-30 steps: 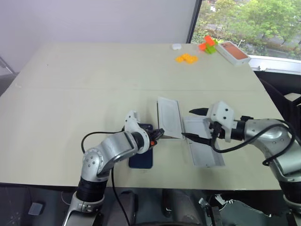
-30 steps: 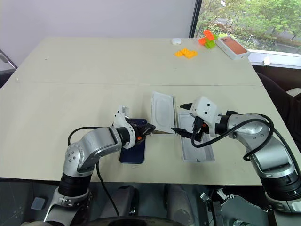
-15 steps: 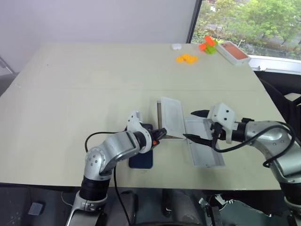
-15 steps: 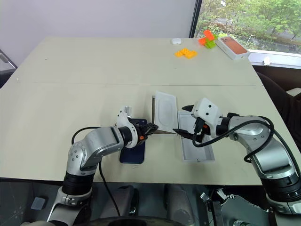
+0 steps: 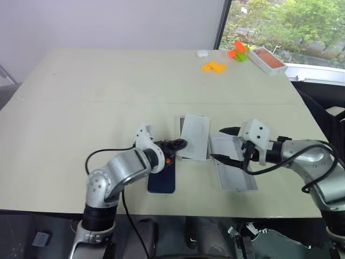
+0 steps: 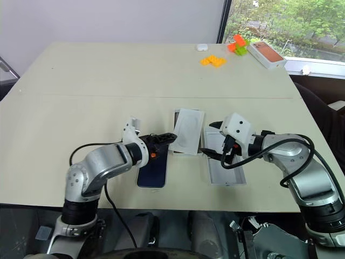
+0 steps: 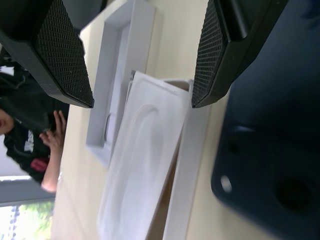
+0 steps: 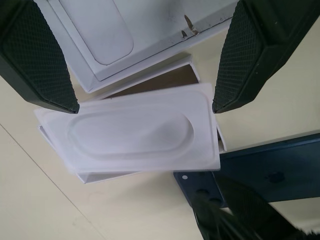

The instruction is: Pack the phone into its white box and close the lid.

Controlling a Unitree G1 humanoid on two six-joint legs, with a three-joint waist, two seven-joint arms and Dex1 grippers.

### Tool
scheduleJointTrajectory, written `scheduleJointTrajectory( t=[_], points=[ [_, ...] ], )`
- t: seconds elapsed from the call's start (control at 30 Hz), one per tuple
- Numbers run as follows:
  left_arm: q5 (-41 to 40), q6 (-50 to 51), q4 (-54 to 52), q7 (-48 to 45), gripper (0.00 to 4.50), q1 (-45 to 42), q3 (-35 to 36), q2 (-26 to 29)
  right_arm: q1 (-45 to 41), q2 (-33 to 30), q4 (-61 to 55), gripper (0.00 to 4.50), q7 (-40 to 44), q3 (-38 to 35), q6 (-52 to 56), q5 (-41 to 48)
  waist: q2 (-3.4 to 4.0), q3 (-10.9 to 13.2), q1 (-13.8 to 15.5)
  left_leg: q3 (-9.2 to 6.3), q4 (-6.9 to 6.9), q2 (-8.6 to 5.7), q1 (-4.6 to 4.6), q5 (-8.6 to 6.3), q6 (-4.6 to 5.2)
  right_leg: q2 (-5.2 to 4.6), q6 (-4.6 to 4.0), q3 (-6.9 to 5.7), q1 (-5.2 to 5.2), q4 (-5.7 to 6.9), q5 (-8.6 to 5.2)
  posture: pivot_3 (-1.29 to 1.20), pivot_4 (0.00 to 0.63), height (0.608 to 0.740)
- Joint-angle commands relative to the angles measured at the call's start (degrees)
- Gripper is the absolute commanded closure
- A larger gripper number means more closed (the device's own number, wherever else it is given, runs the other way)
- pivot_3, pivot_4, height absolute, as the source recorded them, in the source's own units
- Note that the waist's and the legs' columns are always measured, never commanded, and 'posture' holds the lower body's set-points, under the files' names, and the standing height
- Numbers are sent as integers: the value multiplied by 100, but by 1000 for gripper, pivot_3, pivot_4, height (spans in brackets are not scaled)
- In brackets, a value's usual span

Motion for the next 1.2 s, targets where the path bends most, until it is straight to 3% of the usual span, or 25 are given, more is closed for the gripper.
scheduleJointTrajectory(
  t=[0.03, 0.17, 0.27, 0.37, 0.5, 0.6, 0.8, 1.2],
  points=[
    [-102, 160, -320, -719, 1221, 71, 378, 553, -258, 140, 171, 0, -196, -58, -59, -93, -3, 2, -7, 0, 0, 1, 1, 1, -2, 1, 0, -1, 0, 1, 0, 0, 150, 740],
    [-102, 272, -319, -1309, 1221, 103, 514, 1237, -457, 217, 439, 0, -233, 168, -143, -324, -3, 5, 5, 0, -1, 0, 0, 2, -4, 0, 0, -2, -1, 0, 0, 0, 150, 740],
    [1013, 559, -422, -2551, 1192, 160, 771, 2211, -731, 335, 734, 820, -350, 413, -190, -582, -5, 9, -6, -2, -4, -1, -5, 2, -4, 0, 1, -3, -5, -2, -1, 0, 150, 740],
    [2457, 433, -528, -3967, 1192, 356, 787, 2905, -999, 472, 962, 2284, -484, 652, -83, -811, 2, 17, -25, 6, -11, -6, -5, 2, -4, 2, 1, -2, -10, -2, -3, 0, 150, 740],
    [3938, -16, -367, -5331, 1192, 727, 774, 3303, -1379, 767, 1127, 4369, -665, 1084, 145, -1142, 9, 25, -32, 10, -19, -5, -11, 2, -3, 3, 1, -1, -20, -6, -4, 0, 150, 740],
    [4974, -356, -446, -6263, 1192, 1047, 481, 3429, -1745, 1041, 1420, 4449, -841, 1502, 95, -1575, 8, 29, -31, 8, -20, -2, -23, 2, -3, 3, 1, -1, -33, -6, -4, 0, 150, 740],
    [5917, -630, -417, -7153, 1192, 1451, 348, 3195, -2351, 1486, 2181, 4449, -824, 2030, 34, -2039, 8, 32, -19, 9, -17, 17, -58, -2, 4, -2, 1, -1, -61, -7, -2, 0, 150, 740],
    [6112, -375, -563, -7328, 1192, 1565, 723, 2469, -2451, 1610, 2721, 4449, -89, 2395, -1028, -2323, 8, 31, -53, 7, -10, 31, -94, -4, 9, 1, 26, -7, -95, -3, 14, 0, 150, 740]
  ],
)
